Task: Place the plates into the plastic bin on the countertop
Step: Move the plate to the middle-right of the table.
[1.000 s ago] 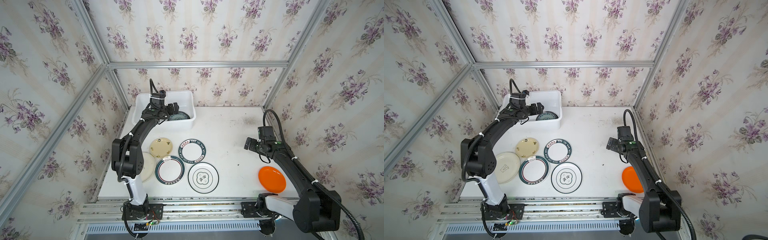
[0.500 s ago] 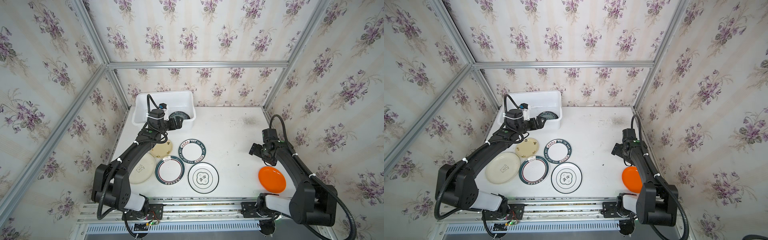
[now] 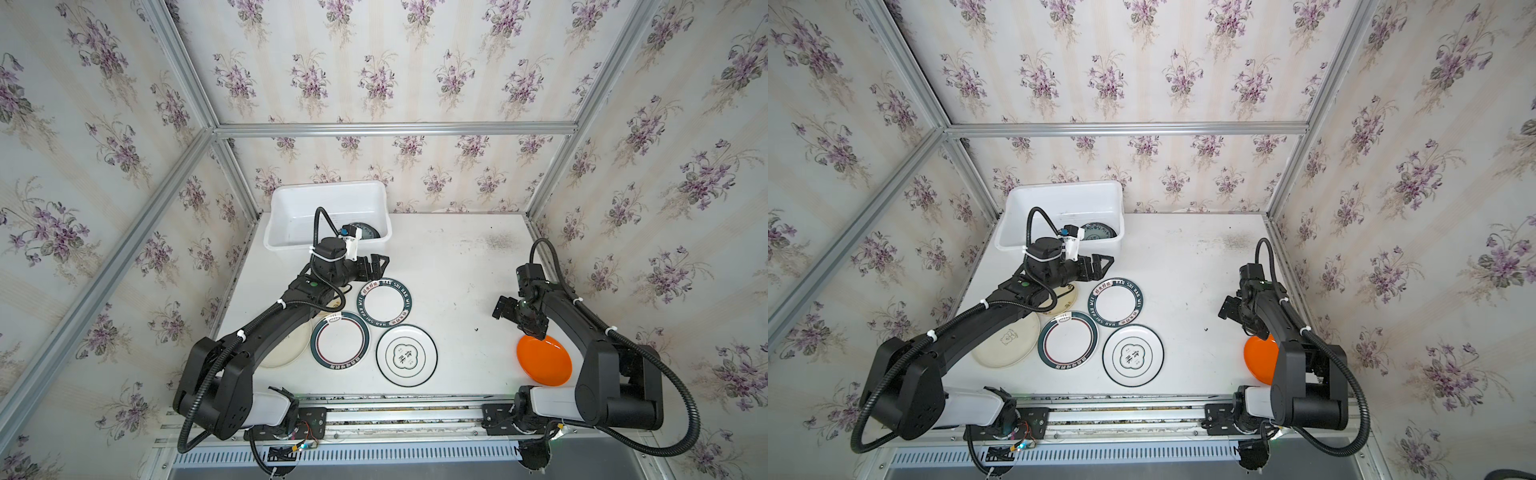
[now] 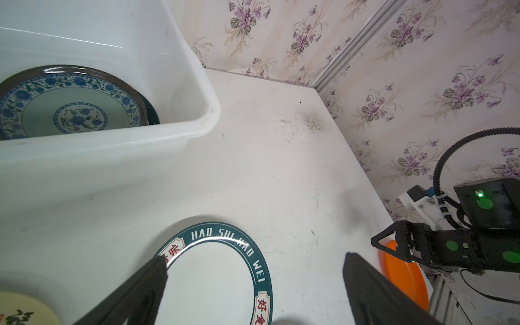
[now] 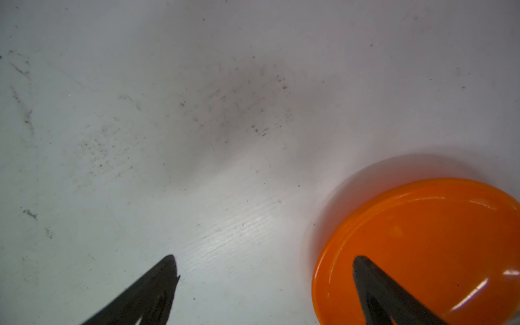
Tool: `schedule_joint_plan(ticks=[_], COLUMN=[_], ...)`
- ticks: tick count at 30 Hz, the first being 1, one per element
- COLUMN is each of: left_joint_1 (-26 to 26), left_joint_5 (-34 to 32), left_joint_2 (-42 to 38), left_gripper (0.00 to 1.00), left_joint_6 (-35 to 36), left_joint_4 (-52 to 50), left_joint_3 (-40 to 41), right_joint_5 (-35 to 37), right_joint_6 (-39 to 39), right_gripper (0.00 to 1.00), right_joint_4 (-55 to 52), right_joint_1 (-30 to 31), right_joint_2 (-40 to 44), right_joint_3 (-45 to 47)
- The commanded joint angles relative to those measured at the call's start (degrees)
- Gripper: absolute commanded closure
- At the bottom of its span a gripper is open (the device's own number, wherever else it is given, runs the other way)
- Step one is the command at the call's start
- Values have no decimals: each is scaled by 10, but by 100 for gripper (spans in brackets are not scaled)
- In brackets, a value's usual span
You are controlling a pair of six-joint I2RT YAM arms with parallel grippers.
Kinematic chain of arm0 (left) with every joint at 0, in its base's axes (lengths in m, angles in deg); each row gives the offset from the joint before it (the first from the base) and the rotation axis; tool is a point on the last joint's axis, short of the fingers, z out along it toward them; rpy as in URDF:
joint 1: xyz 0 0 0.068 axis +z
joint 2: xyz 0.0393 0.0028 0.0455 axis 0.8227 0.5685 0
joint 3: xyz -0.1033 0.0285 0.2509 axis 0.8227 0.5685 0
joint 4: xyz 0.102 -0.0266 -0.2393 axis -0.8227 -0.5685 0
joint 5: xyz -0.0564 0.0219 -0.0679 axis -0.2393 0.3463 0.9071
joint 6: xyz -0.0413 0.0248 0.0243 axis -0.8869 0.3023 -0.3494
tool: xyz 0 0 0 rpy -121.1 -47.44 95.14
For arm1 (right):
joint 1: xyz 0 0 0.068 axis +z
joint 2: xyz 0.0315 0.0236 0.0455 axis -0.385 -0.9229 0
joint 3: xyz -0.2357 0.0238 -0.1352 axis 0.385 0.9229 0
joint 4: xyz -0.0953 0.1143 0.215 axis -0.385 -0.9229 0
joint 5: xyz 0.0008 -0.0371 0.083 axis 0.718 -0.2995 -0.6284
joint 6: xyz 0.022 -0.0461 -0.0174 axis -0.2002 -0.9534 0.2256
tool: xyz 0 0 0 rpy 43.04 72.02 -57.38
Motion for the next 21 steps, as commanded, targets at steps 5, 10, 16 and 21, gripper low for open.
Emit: schedule_joint_plan(ticks=[5, 10, 16, 21], left_joint_1=[-17, -22, -24, -26], left_joint_5=[-26, -25, -31, -36], left_joint_2=[-24, -35, -42, -50], left_gripper=[0, 0, 0, 0], left_joint_6=[-33, -31, -20, -18], left_joint_4=[37, 35, 33, 29], left_joint_3=[31, 36, 38, 42], right_joint_5=[-15, -25, -57, -97], right_joint_6=[3, 8, 13, 10], right_gripper=[0, 0, 0, 0], right_joint_4=[28, 40, 69, 84], right_joint_1=[0, 0, 0, 0], right_joint_2=[-7, -8, -9, -22], right_joint_3=[20, 34, 52, 56])
